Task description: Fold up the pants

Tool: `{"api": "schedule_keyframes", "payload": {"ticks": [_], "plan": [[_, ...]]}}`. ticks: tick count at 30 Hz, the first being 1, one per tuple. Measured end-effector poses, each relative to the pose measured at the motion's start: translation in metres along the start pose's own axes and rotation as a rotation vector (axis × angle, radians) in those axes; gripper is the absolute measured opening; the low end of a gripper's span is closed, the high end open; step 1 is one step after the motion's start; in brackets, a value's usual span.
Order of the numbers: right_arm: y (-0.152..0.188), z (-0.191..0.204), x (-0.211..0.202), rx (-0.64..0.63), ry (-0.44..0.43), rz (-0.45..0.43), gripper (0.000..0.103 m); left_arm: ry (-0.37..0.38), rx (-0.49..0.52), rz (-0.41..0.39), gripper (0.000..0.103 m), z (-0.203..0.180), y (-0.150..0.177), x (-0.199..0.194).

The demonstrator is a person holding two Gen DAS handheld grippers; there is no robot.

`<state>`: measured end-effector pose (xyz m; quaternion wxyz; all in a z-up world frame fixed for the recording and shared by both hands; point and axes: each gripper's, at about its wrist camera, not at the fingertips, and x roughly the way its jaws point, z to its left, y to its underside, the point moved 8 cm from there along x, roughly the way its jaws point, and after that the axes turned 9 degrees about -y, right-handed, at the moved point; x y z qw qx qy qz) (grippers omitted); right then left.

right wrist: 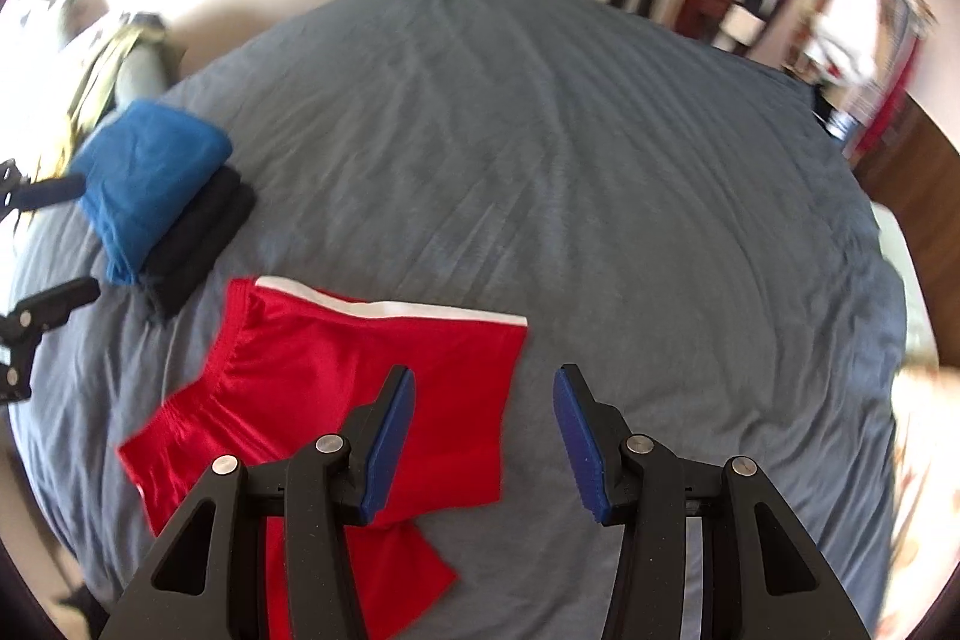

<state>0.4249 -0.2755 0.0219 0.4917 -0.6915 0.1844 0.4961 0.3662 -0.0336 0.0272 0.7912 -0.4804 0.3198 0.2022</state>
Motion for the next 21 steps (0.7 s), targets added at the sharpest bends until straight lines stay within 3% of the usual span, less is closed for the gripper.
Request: {"api": "schedule_keyframes", "payload": {"ticks": [6, 10, 13, 21], "plan": [[-0.023, 0.000, 0.039, -0.081, -0.014, 0.143, 0.048, 0.089, 0.016, 0.045, 0.066, 0.008, 0.006, 0.044], [-0.027, -0.003, 0.069, -0.175, -0.011, 0.225, 0.048, 0.104, 0.067, 0.073, 0.065, 0.001, 0.007, 0.070], [-0.025, -0.012, 0.095, -0.229, -0.035, 0.288, 0.048, 0.140, 0.094, 0.135, 0.065, -0.009, 0.008, 0.090], [-0.013, -0.030, 0.161, -0.425, -0.122, 0.529, 0.048, 0.335, 0.187, 0.343, 0.051, -0.028, 0.014, 0.151]]}}
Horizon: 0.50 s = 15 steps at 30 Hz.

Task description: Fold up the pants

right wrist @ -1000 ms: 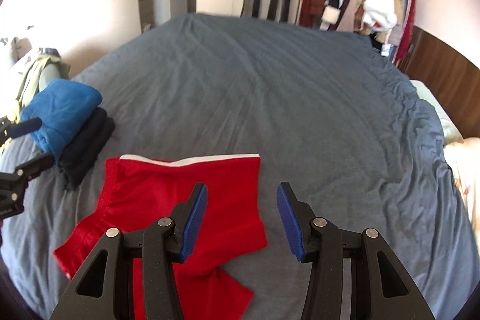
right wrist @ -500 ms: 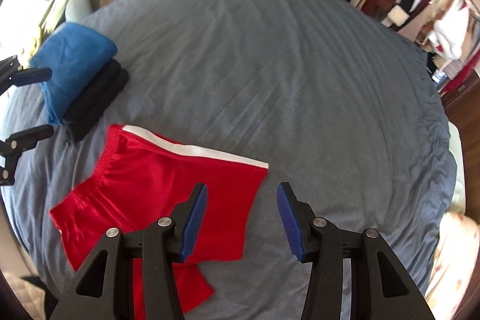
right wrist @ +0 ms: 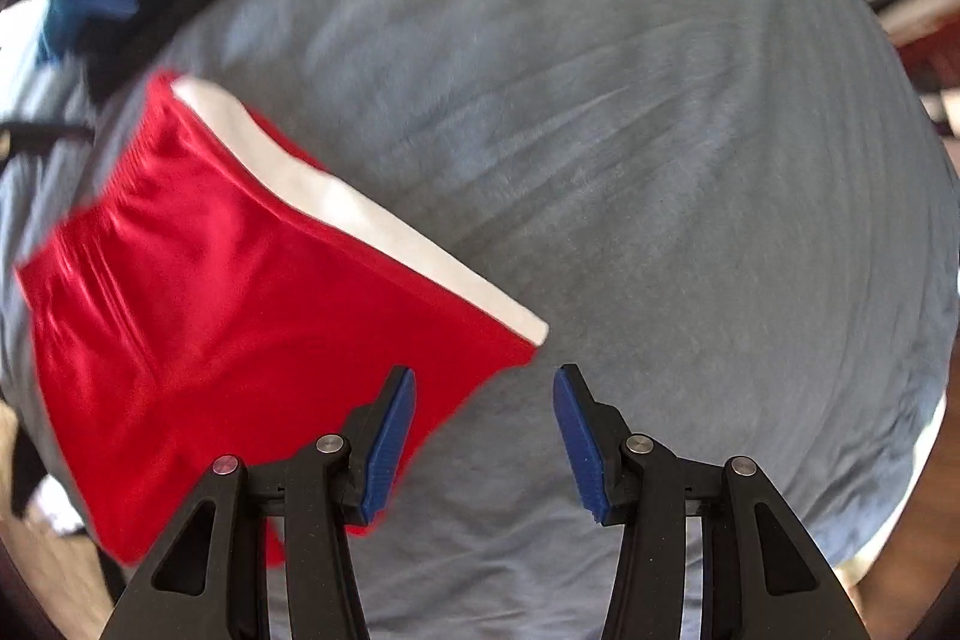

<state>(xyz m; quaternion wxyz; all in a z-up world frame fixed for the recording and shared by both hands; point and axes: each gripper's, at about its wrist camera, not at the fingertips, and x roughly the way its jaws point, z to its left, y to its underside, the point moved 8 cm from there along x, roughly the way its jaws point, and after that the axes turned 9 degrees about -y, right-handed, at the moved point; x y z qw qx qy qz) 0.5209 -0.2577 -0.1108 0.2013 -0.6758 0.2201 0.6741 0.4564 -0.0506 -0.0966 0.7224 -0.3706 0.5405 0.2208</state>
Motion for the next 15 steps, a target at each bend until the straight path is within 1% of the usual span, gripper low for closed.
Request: {"api": "schedule_keyframes", "payload": {"ticks": [1, 2, 3, 5, 7, 10, 12, 15], "plan": [[-0.001, -0.002, 0.004, -0.038, -0.005, 0.026, 0.048, 0.019, 0.016, 0.029, 0.049, 0.000, 0.000, 0.008], [-0.003, -0.003, 0.007, -0.072, -0.006, 0.049, 0.048, 0.025, 0.020, 0.049, 0.043, 0.001, 0.000, 0.014], [-0.005, -0.005, 0.011, -0.107, 0.000, 0.068, 0.048, 0.052, 0.017, 0.080, 0.043, 0.002, 0.001, 0.023], [-0.008, -0.007, 0.021, -0.167, -0.037, 0.121, 0.048, 0.087, 0.011, 0.099, 0.043, 0.000, 0.000, 0.030], [-0.013, -0.010, 0.028, -0.205, -0.046, 0.140, 0.048, 0.125, 0.009, 0.139, 0.043, -0.002, 0.001, 0.039], [-0.016, -0.010, 0.037, -0.252, -0.096, 0.179, 0.048, 0.183, 0.030, 0.194, 0.043, -0.009, 0.003, 0.048], [-0.016, -0.009, 0.044, -0.291, -0.112, 0.203, 0.048, 0.200, 0.040, 0.227, 0.043, -0.010, 0.005, 0.057], [-0.020, -0.013, 0.053, -0.311, -0.137, 0.219, 0.048, 0.185, 0.056, 0.246, 0.043, -0.008, 0.005, 0.068]]}}
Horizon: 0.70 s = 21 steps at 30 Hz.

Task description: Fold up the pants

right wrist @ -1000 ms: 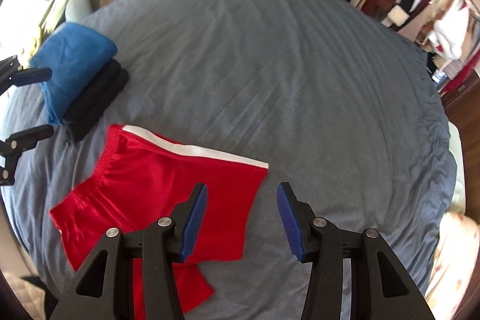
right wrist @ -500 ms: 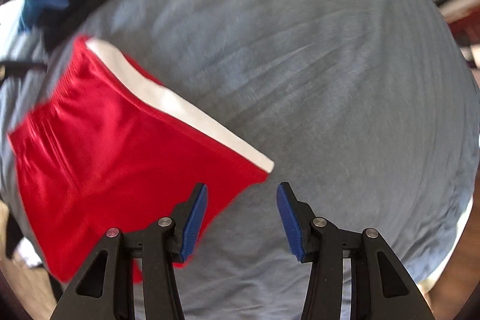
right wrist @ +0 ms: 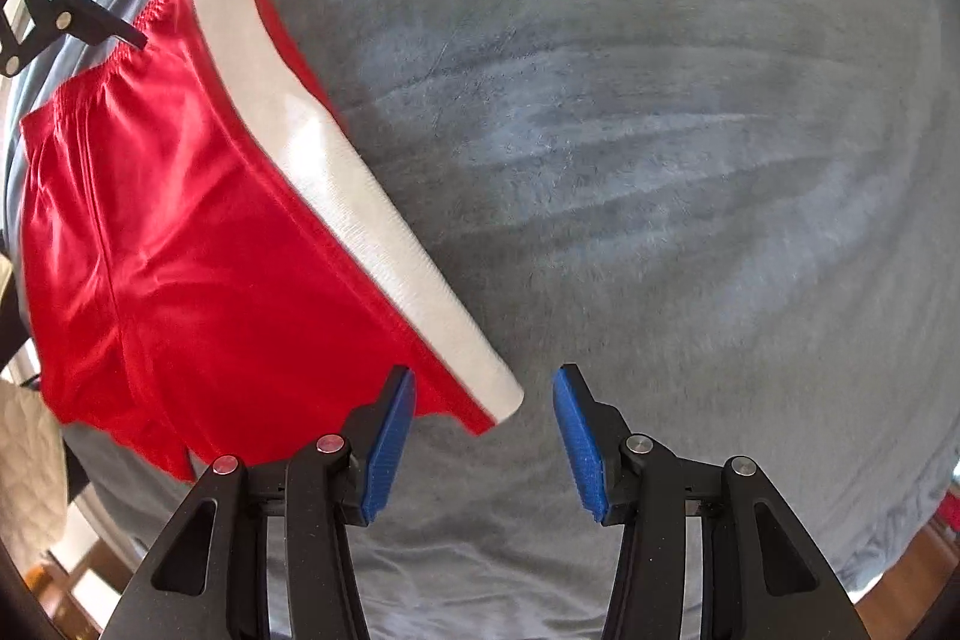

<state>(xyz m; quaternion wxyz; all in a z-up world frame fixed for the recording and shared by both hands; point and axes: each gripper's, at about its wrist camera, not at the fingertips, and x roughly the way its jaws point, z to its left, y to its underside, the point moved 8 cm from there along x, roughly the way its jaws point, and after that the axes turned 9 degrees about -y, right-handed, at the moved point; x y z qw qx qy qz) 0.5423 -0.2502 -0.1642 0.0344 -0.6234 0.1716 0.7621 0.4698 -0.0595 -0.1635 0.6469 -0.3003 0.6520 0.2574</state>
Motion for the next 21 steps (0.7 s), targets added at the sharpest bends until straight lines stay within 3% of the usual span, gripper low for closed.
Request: {"api": "schedule_keyframes", "payload": {"ticks": [2, 6, 9, 11, 15, 21], "plan": [[-0.004, -0.005, 0.005, 0.011, -0.034, 0.001, 0.048, 0.029, -0.026, 0.013, 0.041, 0.003, -0.001, 0.005], [-0.003, -0.009, 0.015, 0.024, -0.087, 0.013, 0.046, 0.064, -0.051, 0.037, 0.022, 0.009, -0.001, 0.013], [-0.001, -0.003, 0.017, 0.024, -0.125, 0.007, 0.026, 0.089, -0.060, 0.040, 0.006, 0.007, -0.005, 0.015], [0.002, -0.006, 0.017, 0.032, -0.138, -0.003, 0.017, 0.075, -0.072, 0.035, 0.005, 0.008, -0.004, 0.014], [0.005, -0.006, -0.001, 0.067, -0.127, -0.031, 0.014, 0.028, -0.124, -0.005, 0.004, 0.013, -0.005, -0.003], [-0.001, -0.012, -0.046, 0.075, -0.043, -0.087, 0.013, -0.028, -0.163, -0.038, 0.004, 0.025, -0.009, -0.025]]}}
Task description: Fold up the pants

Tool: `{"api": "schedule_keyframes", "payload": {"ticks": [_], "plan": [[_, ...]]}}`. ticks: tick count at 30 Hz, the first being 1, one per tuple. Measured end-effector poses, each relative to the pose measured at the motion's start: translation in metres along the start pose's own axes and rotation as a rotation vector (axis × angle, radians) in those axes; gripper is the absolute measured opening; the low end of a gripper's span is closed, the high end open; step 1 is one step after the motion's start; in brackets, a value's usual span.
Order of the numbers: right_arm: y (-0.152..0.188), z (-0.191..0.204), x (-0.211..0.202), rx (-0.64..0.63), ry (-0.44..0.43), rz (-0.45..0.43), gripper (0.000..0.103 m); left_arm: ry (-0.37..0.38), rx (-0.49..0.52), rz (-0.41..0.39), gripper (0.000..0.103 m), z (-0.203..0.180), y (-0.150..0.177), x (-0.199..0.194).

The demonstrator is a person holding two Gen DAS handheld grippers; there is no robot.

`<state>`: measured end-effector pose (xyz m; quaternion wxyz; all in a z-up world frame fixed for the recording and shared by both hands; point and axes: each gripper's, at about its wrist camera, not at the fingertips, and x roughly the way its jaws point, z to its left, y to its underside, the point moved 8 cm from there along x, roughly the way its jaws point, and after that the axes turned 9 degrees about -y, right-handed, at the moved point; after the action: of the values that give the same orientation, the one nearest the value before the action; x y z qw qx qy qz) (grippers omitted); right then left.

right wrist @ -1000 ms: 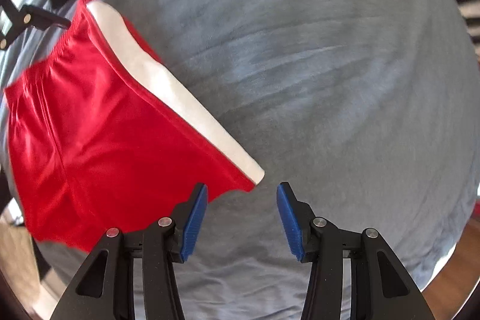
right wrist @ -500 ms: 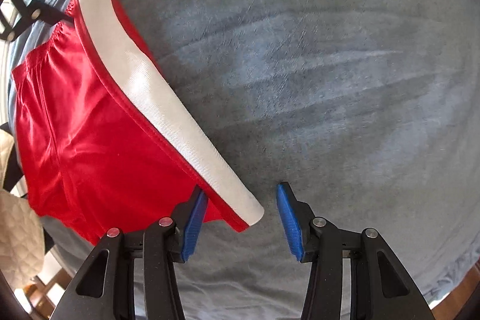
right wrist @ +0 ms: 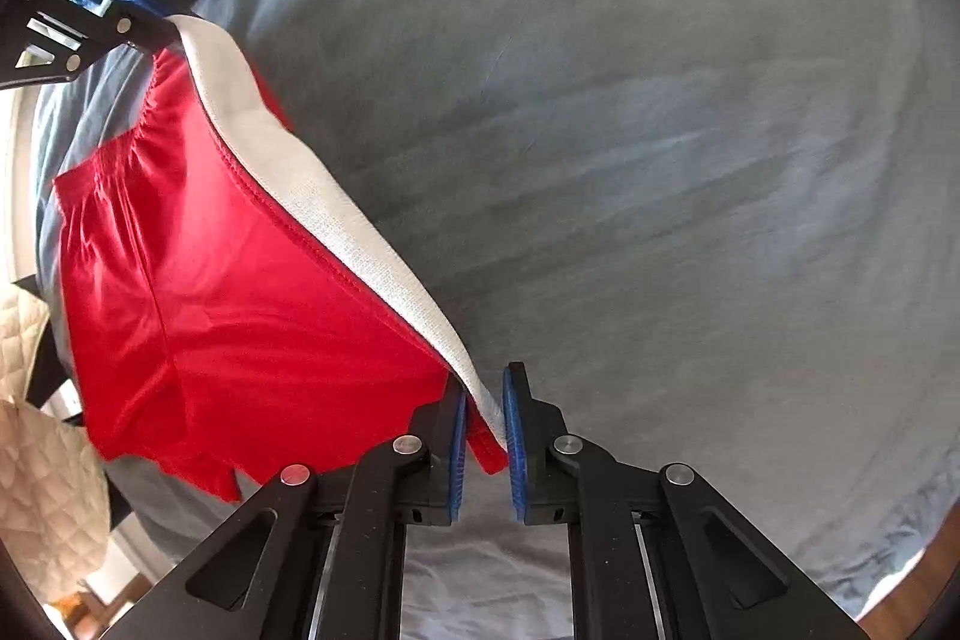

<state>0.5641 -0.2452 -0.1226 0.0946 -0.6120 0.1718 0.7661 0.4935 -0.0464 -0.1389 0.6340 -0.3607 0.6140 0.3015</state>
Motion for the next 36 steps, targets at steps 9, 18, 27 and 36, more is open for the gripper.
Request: {"api": "schedule_keyframes", "payload": {"ticks": [9, 18, 27, 36], "plan": [[-0.030, -0.023, -0.017, 0.064, 0.083, -0.033, 0.013, -0.107, -0.095, 0.009, 0.005, 0.029, -0.006, 0.016], [0.001, -0.032, 0.013, 0.118, 0.140, 0.001, 0.017, -0.194, -0.086, 0.016, 0.034, 0.010, -0.004, 0.037], [0.043, -0.045, -0.023, 0.333, 0.285, -0.102, 0.049, -0.255, -0.159, -0.132, 0.045, 0.001, -0.003, -0.017], [0.064, 0.047, -0.087, 0.461, 0.295, -0.358, 0.049, -0.244, -0.215, -0.253, 0.046, -0.009, 0.015, -0.099]]}}
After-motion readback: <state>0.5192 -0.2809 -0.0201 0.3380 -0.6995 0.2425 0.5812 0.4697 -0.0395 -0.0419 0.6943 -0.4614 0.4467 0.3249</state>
